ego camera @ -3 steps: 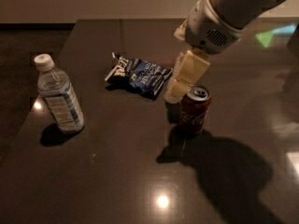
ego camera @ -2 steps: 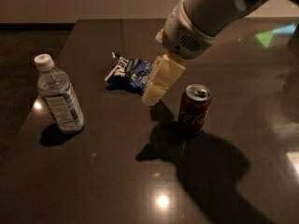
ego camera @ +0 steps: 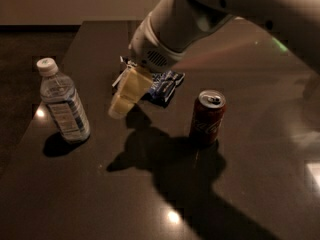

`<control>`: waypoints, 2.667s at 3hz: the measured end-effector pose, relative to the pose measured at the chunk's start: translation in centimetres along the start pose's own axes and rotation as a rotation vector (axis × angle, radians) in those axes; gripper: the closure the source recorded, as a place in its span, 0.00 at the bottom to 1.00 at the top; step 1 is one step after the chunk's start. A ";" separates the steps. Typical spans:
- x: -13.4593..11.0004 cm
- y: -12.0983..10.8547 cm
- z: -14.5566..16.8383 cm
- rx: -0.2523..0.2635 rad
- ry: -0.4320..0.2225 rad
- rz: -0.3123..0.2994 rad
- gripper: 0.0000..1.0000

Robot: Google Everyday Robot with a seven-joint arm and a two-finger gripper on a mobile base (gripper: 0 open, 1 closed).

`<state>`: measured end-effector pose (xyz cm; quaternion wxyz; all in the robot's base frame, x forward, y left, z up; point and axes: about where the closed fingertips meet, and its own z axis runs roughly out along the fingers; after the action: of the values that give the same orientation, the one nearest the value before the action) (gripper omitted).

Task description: Move blue plastic bottle near blue chip bag

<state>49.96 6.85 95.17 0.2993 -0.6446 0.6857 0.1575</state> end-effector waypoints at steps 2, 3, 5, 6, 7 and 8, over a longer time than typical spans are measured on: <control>-5.5 3.9 5.3 -0.135 -0.074 -0.070 0.00; -7.4 5.5 7.2 -0.163 -0.082 -0.113 0.00; -9.4 5.1 9.0 -0.176 -0.117 -0.123 0.14; -9.5 4.6 9.0 -0.186 -0.134 -0.112 0.37; -9.1 4.1 8.1 -0.174 -0.140 -0.104 0.60; -8.3 3.2 6.2 -0.137 -0.139 -0.093 0.84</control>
Offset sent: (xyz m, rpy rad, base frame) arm -0.0418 0.1116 -0.0264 0.0738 0.0971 0.2219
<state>48.06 17.55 94.96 0.3083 -0.6824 0.6200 0.2344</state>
